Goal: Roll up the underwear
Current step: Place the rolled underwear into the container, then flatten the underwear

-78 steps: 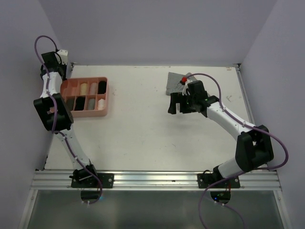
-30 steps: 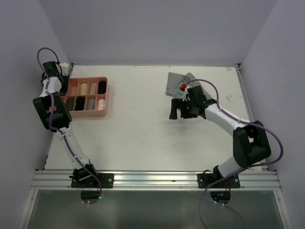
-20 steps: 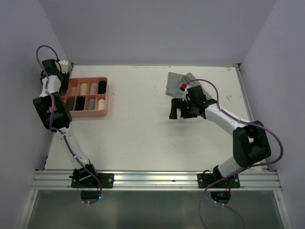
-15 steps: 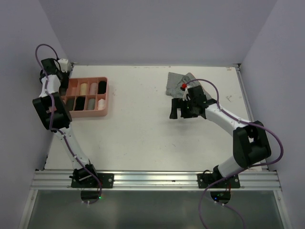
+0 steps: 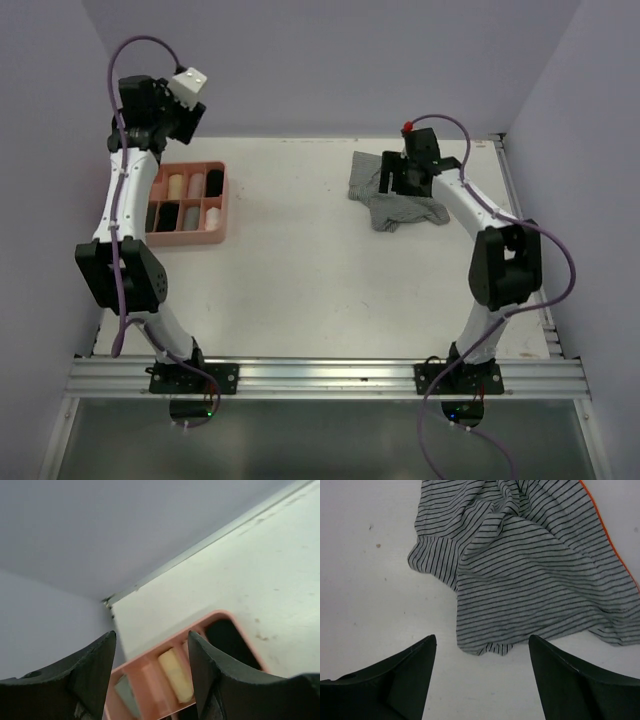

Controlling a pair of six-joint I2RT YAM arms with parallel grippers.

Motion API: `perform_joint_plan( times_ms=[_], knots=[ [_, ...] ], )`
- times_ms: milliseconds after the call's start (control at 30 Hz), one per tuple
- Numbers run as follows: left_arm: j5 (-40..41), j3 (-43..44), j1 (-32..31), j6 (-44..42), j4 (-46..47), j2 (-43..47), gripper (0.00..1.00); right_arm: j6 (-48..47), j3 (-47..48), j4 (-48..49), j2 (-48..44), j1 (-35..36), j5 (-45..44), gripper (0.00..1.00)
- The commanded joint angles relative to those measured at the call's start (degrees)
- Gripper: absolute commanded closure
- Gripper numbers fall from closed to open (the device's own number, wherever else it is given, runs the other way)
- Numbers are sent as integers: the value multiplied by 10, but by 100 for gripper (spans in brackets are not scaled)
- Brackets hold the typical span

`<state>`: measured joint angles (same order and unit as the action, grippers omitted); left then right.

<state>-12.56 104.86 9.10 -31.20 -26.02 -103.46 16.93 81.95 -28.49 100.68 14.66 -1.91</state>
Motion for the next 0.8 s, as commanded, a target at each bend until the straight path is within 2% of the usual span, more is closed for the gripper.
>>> perform_joint_plan(
  times_ms=[0, 167, 300, 333, 400, 433, 500, 533, 567, 600, 700, 767],
  knots=[
    [-57, -55, -36, -33, -29, 32, 37, 6, 86, -48, 112, 3, -35, 22],
    [-107, -111, -68, -22, -55, 69, 36, 14, 145, -72, 209, 4, -13, 31],
    [-125, -145, -70, -23, -59, 99, 36, 3, 104, -72, 225, 18, 17, 48],
    [-128, -151, -71, -24, -60, 104, 36, -1, 89, -66, 216, 22, 26, 59],
    [-145, -169, -71, -28, -63, 114, 37, -16, 36, -53, 197, 46, 55, 68],
    [-152, -174, -71, -28, -64, 117, 37, -22, 19, -47, 189, 57, 83, 78],
    [-185, -193, -71, -34, -75, 124, 38, -50, -26, -39, 156, 102, 118, 86],
    [-197, -199, -71, -39, -82, 124, 39, -61, -38, -46, 147, 122, 133, 96],
    [-218, -209, -71, -40, -90, 125, 39, -85, -48, -51, 128, 142, 143, 100],
    [-229, -213, -72, -44, -97, 120, 41, -92, -66, -57, 118, 176, 153, 100],
    [-259, -216, -77, -73, -145, 102, 42, -120, -113, -73, 59, 218, 197, 100],
    [-278, -217, -84, -90, -170, 94, 42, -106, -137, -77, 17, 218, 209, 97]
  ],
)
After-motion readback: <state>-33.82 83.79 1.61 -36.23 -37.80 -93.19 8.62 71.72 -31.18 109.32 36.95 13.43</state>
